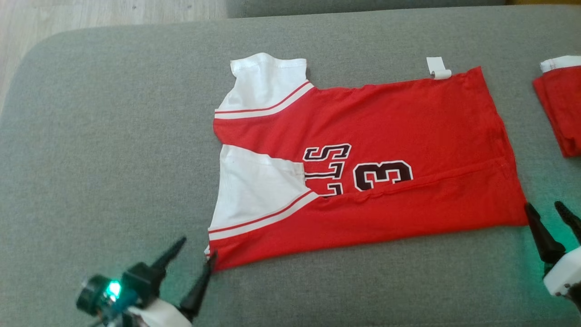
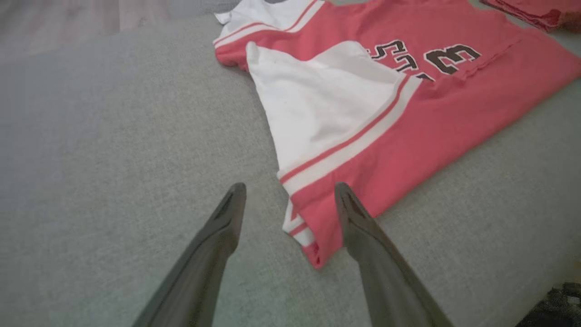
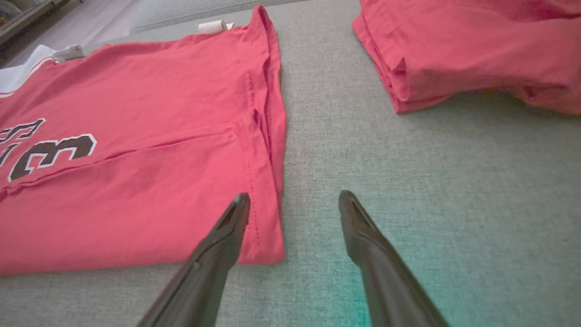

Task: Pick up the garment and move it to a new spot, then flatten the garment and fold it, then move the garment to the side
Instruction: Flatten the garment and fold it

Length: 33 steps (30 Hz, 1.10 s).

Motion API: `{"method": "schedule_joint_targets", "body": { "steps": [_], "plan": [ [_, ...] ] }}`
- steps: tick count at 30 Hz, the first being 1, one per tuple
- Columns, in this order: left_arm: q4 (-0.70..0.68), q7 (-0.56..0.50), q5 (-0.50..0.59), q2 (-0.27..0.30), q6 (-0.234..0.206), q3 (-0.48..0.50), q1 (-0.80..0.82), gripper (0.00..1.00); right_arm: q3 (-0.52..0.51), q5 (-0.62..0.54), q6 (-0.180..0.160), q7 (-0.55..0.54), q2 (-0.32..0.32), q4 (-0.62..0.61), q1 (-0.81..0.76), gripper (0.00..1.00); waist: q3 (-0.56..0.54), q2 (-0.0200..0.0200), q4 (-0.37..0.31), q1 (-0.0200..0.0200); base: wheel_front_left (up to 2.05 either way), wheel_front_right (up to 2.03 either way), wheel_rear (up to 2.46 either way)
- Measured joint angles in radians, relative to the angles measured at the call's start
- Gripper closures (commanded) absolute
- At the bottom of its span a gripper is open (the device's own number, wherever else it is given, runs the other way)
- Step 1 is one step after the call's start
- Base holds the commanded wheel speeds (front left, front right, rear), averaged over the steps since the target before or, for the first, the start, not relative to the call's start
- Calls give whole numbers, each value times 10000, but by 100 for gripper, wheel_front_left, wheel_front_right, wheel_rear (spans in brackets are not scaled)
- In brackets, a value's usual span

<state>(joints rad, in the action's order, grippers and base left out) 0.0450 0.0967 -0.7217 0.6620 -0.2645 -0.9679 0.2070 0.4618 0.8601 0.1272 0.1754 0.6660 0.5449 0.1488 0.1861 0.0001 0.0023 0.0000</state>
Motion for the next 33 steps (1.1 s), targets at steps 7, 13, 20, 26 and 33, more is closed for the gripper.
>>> {"method": "schedule_joint_targets", "body": {
  "steps": [7, 13, 20, 26, 33],
  "plan": [
    [-431, -410, 205, 543, 222, 648, 1686, 0, -1151, -788, -2, -261, -276, -736, -411, 0, 279, 0, 57, 0, 0, 0, 0],
    [456, -2069, 341, 311, 1770, 825, 5228, 0, -2059, -1802, 0, -815, -719, -1814, -295, 0, 1056, 0, -96, 2, 0, 0, 0],
    [3160, -3626, 303, -713, 3290, 594, 7979, 0, -2778, -2602, 0, -1499, -1235, -2800, -40, 0, 1988, -1, -611, 3, 0, 0, 0],
    [5152, -4631, 244, -951, 3705, 410, 9359, 0, -3145, -2995, 0, -1776, -1647, -3298, 19, 0, 2655, -1, -1196, 4, 0, 0, 0],
    [6585, -4633, 0, -1114, 3887, 263, 9792, 0, -3292, -3248, 0, -1831, -2157, -3413, 54, 0, 3286, -1, -1835, 1, 0, 0, 0]
  ]
}}
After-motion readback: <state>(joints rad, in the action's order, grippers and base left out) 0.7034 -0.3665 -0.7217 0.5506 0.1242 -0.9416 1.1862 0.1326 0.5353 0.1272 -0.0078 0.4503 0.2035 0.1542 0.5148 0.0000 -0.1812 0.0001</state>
